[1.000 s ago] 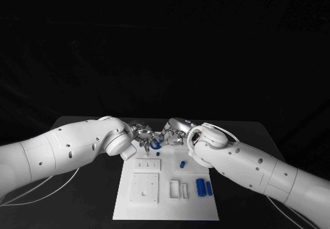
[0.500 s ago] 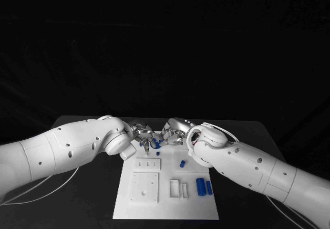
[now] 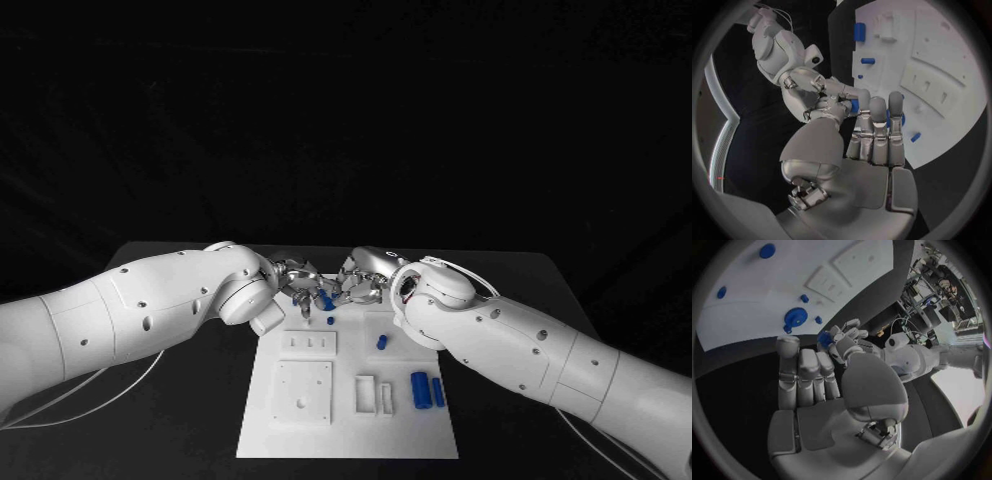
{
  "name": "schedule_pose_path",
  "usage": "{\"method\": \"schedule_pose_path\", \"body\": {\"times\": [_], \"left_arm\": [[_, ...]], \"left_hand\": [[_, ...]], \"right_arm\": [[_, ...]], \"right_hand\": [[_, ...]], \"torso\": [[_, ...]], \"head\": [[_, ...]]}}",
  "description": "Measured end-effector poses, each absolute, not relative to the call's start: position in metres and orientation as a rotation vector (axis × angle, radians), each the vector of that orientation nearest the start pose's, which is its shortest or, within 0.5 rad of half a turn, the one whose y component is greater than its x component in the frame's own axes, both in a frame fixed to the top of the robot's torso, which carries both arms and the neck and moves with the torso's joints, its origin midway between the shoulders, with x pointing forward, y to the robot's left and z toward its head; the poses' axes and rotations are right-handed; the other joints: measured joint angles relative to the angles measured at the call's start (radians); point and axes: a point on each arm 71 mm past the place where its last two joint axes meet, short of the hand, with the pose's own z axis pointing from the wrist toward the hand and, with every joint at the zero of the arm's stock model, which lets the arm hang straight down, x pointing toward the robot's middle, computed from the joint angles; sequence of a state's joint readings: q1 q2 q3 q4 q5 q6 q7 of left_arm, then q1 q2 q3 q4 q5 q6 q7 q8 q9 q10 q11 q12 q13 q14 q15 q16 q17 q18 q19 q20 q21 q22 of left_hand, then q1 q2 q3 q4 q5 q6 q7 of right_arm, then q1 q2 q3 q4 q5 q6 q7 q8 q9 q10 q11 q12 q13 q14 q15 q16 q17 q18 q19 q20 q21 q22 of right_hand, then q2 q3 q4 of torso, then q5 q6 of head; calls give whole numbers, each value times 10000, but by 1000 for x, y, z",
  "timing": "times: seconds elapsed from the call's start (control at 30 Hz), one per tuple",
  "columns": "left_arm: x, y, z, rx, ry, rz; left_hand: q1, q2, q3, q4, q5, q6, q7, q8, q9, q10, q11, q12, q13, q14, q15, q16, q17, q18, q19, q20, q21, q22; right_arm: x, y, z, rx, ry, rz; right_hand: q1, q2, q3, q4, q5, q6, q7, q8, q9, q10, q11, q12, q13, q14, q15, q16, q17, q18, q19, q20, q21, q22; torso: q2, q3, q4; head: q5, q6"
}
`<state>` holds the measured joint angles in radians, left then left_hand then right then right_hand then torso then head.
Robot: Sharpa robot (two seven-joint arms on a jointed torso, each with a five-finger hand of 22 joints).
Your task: Assemble the parts on the task board
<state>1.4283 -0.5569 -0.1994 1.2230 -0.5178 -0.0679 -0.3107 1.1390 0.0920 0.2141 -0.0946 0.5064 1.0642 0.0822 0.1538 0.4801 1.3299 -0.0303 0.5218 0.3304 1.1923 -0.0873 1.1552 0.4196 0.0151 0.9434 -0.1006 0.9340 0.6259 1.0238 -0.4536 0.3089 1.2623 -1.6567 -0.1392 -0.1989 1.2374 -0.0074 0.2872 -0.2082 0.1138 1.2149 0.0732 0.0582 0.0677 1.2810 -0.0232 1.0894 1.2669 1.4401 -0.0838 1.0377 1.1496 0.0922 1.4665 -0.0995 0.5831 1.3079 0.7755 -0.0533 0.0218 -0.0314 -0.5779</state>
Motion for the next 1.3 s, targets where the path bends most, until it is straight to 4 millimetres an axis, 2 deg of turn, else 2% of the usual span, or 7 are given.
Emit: {"method": "schedule_pose_path", "body": {"times": [0.17,0.23,0.3,0.43,0.73,1.0,1.3], "left_arm": [[549,151,-169,-5913,21384,-8291],[549,151,-169,-5900,21360,-8270],[549,151,-168,-5874,21328,-8269],[549,150,-167,-5813,21280,-8306],[549,154,-169,-5731,21286,-8044],[550,164,-170,-5760,21369,-7447],[550,170,-173,-5704,21557,-6757]], "left_hand": [[-133,-132,195,-83,251,139,-8,2,29,110,-4,10,100,108,-41,30,211,0,36,-36,90,70],[-197,-197,196,-83,422,186,-18,1,30,186,-38,10,134,159,-88,30,260,-1,89,-89,162,95],[-210,-210,226,-113,546,215,-45,-46,31,532,-292,10,167,318,-181,29,329,0,89,-89,166,117],[-302,-303,820,-707,624,216,-45,-326,33,556,-304,-43,236,373,-165,28,460,0,125,-124,240,133],[-329,-331,897,-788,679,249,-11,-647,41,639,-316,-140,358,422,-142,-55,666,0,161,-160,240,155],[-395,-397,922,-872,738,290,29,-696,198,709,-317,-139,384,448,-165,-98,721,0,161,-160,279,154],[-436,-439,921,-872,742,365,53,-737,317,838,-377,-139,472,582,-229,-98,840,0,251,-249,318,172]], "right_arm": [[529,-88,-178,-1115,16622,7023],[529,-89,-179,-1117,16626,7045],[529,-89,-180,-1109,16636,7066],[529,-92,-182,-1063,16614,7098],[528,-112,-184,-808,16342,7076],[520,-148,-184,-464,16166,6874],[521,-189,-173,527,15883,6697]], "right_hand": [[-34,-33,-170,138,298,-197,-102,-4,0,-209,22,-197,-130,-67,63,-209,-141,2,0,0,-328,-1],[-117,-80,-281,164,375,-450,-29,6,0,-348,85,-362,-231,-159,105,-362,-254,1,0,0,-614,-1],[-213,-133,-391,221,394,-750,84,34,-12,-522,163,-626,-407,-246,130,-567,-399,1,-3,2,-1013,-1],[-230,-333,-712,285,512,-1485,290,64,-33,-956,310,-1436,-1097,-482,256,-973,-739,81,-5,112,-1972,-43],[62,-620,-2159,745,840,-3213,523,62,-87,-1595,487,-1818,-2127,-916,407,-1474,-1472,312,-1,287,-3610,-690],[338,-897,-2372,1246,925,-3578,564,25,-101,-1751,500,-1825,-2564,-1027,445,-1521,-1793,312,0,357,-3875,-795],[437,-888,-2342,1299,1052,-3462,544,25,-100,-1750,499,-1766,-2651,-1027,445,-1519,-1828,310,0,357,-3877,-795]], "torso": [[-1,0,0],[-1,-2,2],[-2,-4,2],[-3,-5,-2],[-9,-3,0],[-13,9,-8],[-39,26,-64]], "head": [[5,-24],[8,-30],[14,-32],[26,-33],[59,-33],[162,-46],[210,-46]]}}
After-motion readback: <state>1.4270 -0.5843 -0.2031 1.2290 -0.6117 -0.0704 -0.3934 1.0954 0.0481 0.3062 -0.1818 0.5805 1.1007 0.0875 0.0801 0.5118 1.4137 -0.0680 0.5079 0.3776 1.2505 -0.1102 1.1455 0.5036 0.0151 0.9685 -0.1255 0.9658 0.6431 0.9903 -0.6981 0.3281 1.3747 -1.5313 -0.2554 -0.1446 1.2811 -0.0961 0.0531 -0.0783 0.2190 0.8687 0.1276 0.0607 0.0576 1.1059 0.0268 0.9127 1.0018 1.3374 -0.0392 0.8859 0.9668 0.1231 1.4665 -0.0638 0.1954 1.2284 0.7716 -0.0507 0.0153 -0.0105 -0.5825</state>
